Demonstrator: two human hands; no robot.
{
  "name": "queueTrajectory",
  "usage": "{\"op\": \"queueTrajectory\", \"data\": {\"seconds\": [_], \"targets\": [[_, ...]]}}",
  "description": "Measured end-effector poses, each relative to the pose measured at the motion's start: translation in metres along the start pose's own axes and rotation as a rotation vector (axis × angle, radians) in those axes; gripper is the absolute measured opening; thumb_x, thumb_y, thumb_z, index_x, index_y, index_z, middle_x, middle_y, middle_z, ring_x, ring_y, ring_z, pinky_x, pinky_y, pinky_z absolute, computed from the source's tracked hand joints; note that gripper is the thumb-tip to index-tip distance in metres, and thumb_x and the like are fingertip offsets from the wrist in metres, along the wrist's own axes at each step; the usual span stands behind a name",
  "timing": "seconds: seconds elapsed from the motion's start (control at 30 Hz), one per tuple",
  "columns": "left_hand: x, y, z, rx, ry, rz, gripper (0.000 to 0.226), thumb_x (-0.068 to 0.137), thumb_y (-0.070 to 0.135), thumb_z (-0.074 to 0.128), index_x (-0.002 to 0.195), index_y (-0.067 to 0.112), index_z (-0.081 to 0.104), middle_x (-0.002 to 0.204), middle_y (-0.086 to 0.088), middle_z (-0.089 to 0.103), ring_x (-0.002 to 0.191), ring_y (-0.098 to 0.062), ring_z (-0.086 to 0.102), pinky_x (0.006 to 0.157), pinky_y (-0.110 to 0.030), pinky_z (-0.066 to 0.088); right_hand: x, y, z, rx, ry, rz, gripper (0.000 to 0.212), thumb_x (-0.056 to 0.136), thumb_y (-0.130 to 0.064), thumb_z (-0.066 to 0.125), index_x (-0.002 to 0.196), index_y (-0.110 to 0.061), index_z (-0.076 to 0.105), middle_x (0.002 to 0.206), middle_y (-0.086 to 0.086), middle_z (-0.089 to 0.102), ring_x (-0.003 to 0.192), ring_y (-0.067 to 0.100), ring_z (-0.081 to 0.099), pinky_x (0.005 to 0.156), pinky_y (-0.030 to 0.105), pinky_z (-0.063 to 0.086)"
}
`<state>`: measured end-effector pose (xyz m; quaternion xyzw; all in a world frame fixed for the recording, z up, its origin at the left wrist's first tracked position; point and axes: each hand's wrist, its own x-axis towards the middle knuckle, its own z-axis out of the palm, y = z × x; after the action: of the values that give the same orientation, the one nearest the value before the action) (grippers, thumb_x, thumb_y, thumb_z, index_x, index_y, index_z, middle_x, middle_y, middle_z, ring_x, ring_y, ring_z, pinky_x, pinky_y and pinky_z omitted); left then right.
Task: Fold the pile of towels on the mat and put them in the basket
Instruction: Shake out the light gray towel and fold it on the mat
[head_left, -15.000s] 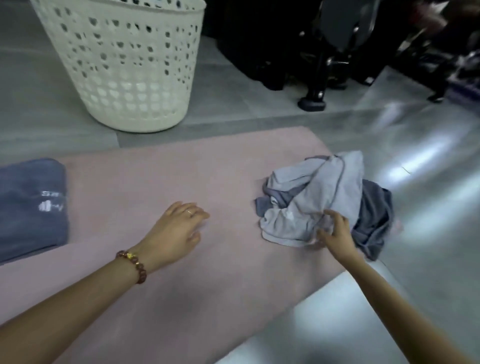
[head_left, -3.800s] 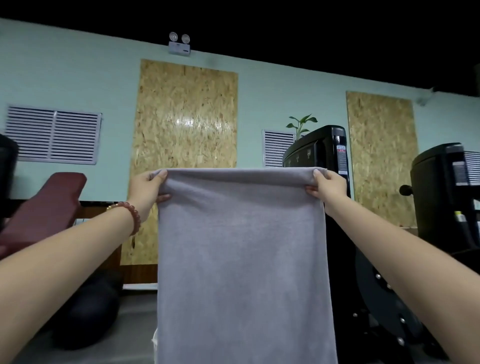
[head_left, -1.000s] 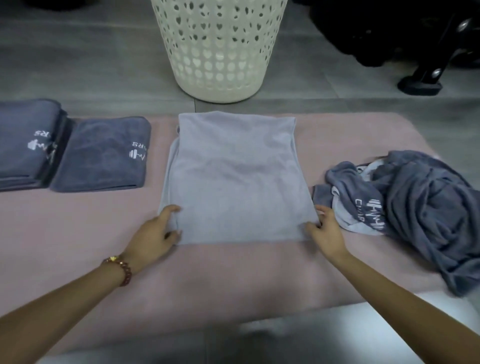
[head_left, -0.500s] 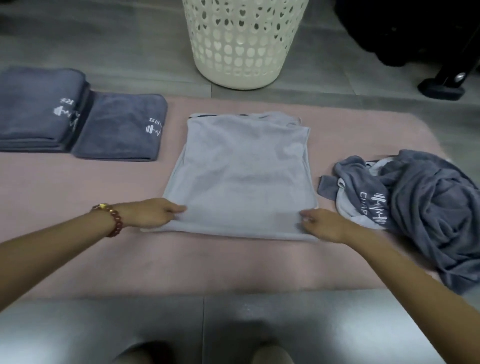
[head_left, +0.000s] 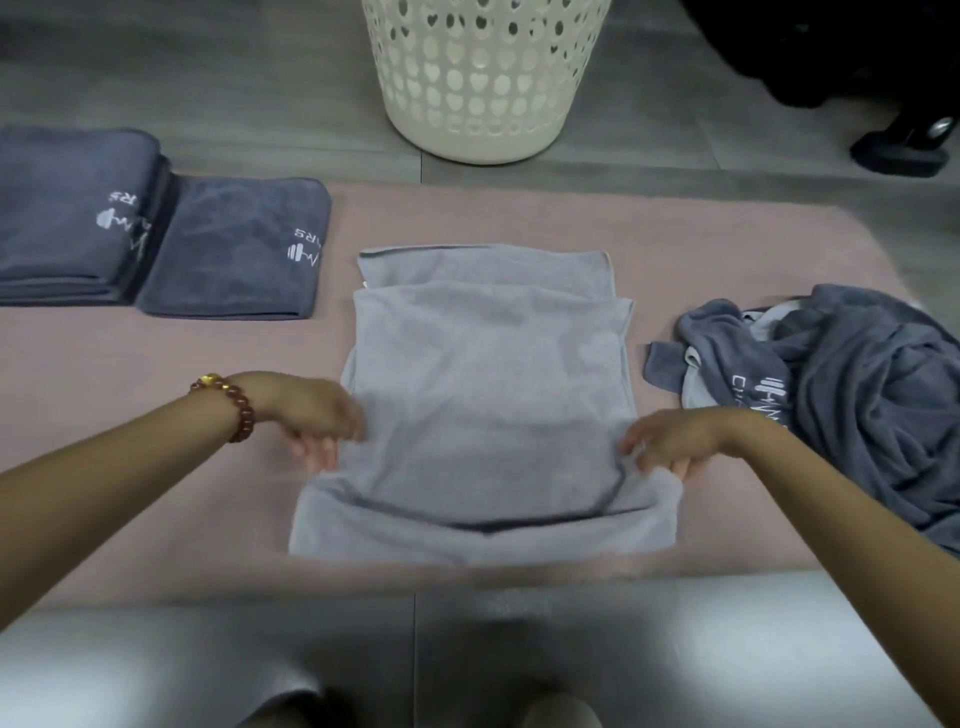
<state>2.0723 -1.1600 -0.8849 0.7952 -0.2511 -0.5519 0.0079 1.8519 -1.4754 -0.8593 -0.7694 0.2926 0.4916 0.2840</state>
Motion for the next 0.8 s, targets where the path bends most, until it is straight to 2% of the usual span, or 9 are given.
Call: {"op": "queueTrajectory", "data": {"seconds": [0.1,0.17,0.23,0.3,0.37,0.43,0.53,0.67,0.8], "targets": [[0.034,0.003,-0.028,-0.261,0.614,0.243,0.013,0.091,0.008,0.055,0.098,0.005,0.065,0.089,-0.008,0.066,0.081,-0.022,0.062,0.062,-0.012,0.043,0.036,0.004,-0.038,0.077,0.522,-0.093,0.033,0.083,-0.034,0.057,0.107,-0.012,0.055,0.094,0.006,0.057,0.087,0.027,0.059,0.065,0.027,0.043],[0.06,0.001,-0.048,-0.442,0.877,0.297,0.032,0.082,0.006,0.064,0.114,0.003,0.06,0.11,-0.015,0.058,0.1,-0.028,0.058,0.084,-0.017,0.045,0.056,-0.002,-0.054,0.426,0.778,-0.164,0.051,0.077,-0.027,0.064,0.122,-0.014,0.044,0.098,0.008,0.054,0.087,0.025,0.054,0.072,0.028,0.041],[0.082,0.002,-0.058,-0.592,0.939,0.287,0.048,0.081,0.005,0.064,0.128,0.003,0.05,0.128,-0.02,0.049,0.114,-0.031,0.052,0.103,-0.035,0.041,0.075,-0.012,-0.063,0.813,0.809,-0.236,0.051,0.084,-0.014,0.064,0.127,-0.018,0.036,0.098,0.01,0.053,0.088,0.026,0.054,0.077,0.034,0.044],[0.093,0.008,-0.064,-0.788,0.937,0.275,0.044,0.089,0.0,0.054,0.131,0.0,0.045,0.128,-0.017,0.051,0.118,-0.03,0.05,0.101,-0.029,0.042,0.097,-0.017,-0.068,1.023,0.748,-0.279,0.051,0.09,-0.011,0.059,0.135,-0.012,0.036,0.107,0.013,0.055,0.098,0.029,0.056,0.088,0.041,0.048],[0.1,0.013,-0.064,-0.928,0.941,0.23,0.035,0.092,0.0,0.048,0.127,-0.002,0.047,0.109,-0.008,0.057,0.106,-0.023,0.051,0.082,-0.013,0.043,0.112,-0.018,-0.07,1.0,0.794,-0.276,0.033,0.093,-0.013,0.055,0.124,-0.003,0.049,0.111,0.018,0.06,0.1,0.032,0.059,0.089,0.045,0.05],[0.103,0.014,-0.06,-0.948,0.978,0.221,0.026,0.091,0.003,0.049,0.116,-0.002,0.053,0.102,-0.008,0.054,0.097,-0.019,0.049,0.075,-0.019,0.043,0.114,-0.02,-0.07,0.955,0.877,-0.258,0.015,0.093,-0.018,0.055,0.097,-0.004,0.06,0.095,0.019,0.064,0.087,0.028,0.06,0.076,0.041,0.05],[0.102,0.008,-0.056,-0.99,0.985,0.291,0.012,0.09,0.005,0.051,0.081,0.012,0.055,0.082,-0.004,0.054,0.081,-0.016,0.049,0.063,-0.02,0.042,0.111,-0.018,-0.067,1.001,0.968,-0.283,0.027,0.094,-0.023,0.052,0.068,-0.017,0.048,0.064,0.004,0.05,0.06,0.017,0.046,0.056,0.029,0.037],[0.087,0.01,-0.051,-1.065,1.092,0.431,0.027,0.093,0.007,0.049,0.07,0.02,0.042,0.073,0.005,0.046,0.067,-0.004,0.042,0.057,-0.014,0.038,0.096,-0.016,-0.061,1.15,1.06,-0.412,0.025,0.093,-0.032,0.048,0.071,-0.02,0.046,0.065,-0.002,0.044,0.063,0.01,0.042,0.062,0.027,0.037],[0.071,0.014,-0.041,-0.933,1.305,0.491,0.025,0.097,0.013,0.045,0.077,0.026,0.037,0.076,0.008,0.044,0.07,-0.003,0.042,0.067,-0.019,0.038,0.067,-0.014,-0.063,1.102,1.21,-0.471,0.026,0.099,-0.019,0.04,0.073,-0.019,0.039,0.071,-0.005,0.039,0.063,0.003,0.035,0.059,0.014,0.034]]}}
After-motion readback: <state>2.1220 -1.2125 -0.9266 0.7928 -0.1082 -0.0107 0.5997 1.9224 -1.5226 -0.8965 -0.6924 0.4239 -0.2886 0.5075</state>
